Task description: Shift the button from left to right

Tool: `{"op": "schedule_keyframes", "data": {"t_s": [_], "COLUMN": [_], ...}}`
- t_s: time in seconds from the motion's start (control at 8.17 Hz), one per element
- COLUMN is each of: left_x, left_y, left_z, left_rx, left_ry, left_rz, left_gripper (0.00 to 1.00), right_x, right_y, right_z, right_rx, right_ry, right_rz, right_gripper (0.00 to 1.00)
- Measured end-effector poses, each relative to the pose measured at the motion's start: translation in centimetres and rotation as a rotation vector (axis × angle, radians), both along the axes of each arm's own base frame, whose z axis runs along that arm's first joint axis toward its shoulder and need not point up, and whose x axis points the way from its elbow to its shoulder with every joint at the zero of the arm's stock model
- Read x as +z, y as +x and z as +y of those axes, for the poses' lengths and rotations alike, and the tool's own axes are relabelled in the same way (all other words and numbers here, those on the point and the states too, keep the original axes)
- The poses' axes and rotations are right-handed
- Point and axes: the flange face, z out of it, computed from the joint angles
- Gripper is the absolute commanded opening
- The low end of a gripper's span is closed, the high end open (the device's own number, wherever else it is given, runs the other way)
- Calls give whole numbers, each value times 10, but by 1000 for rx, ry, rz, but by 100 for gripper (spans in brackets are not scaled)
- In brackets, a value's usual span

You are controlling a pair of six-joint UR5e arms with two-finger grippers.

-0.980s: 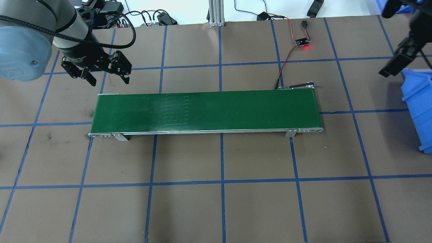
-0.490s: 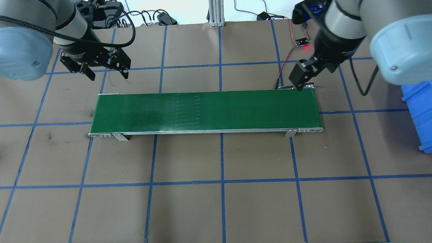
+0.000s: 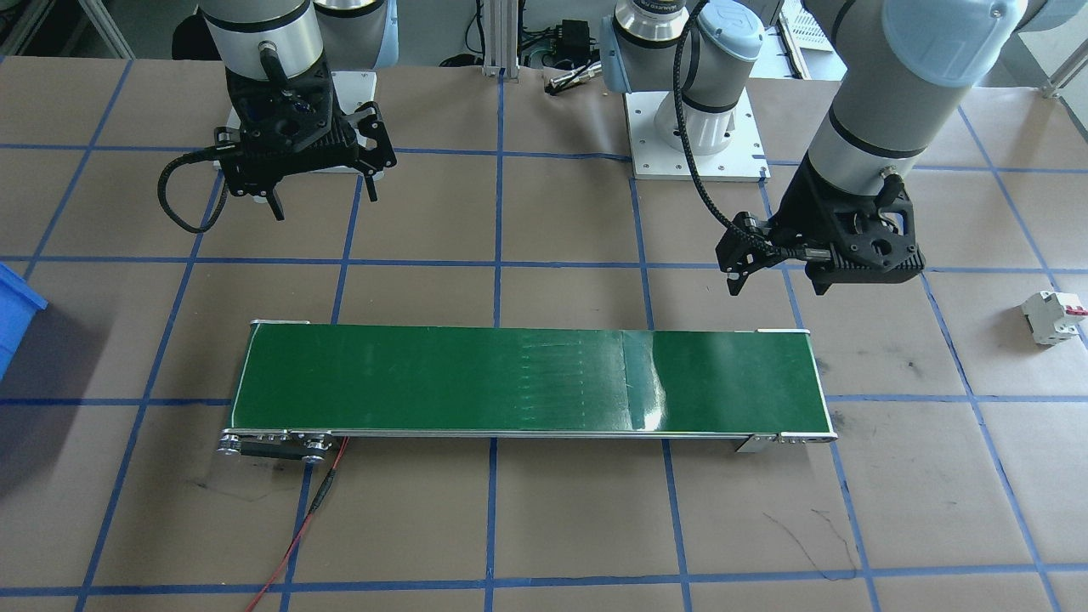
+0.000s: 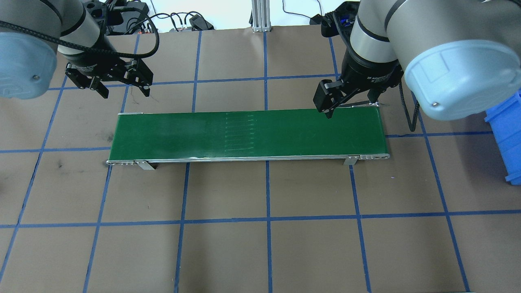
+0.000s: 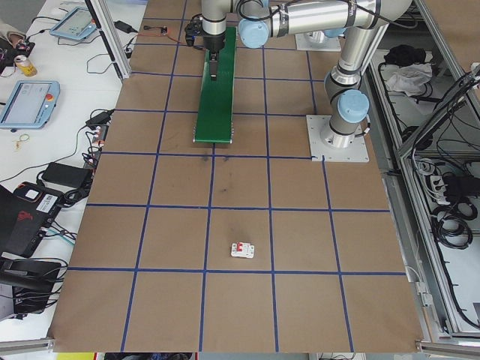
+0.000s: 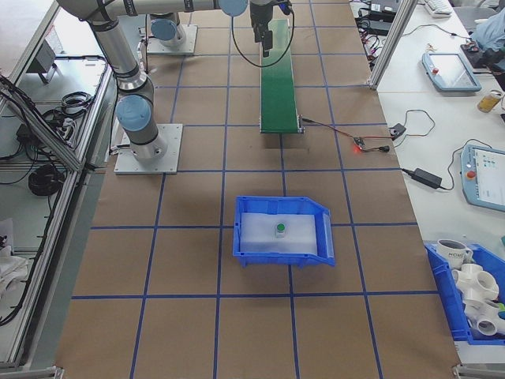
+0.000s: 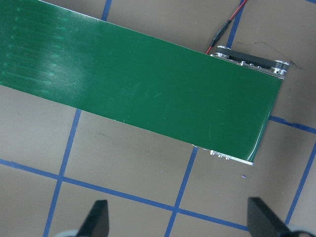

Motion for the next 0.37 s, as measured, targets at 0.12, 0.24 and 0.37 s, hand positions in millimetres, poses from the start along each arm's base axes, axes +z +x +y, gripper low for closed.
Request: {"op": "schedule_keyframes", "data": {"t_s": [0.12, 0.24, 0.37], "left_x": [-1, -2, -1], "left_y": [2, 4, 4], "left_z": [0, 1, 0], "left_rx": [1, 2, 3], "left_ry": [3, 4, 5], "left_rz": [-20, -36, -44], "left_gripper": [100, 100, 100], "right_x": [0, 0, 0], "right_y": [1, 1, 1], "right_z": [0, 0, 0], "right_rx": [-6, -9, -6], "right_ry": [1, 1, 1], "right_rz": [0, 3, 5], "right_gripper": [100, 100, 100]}}
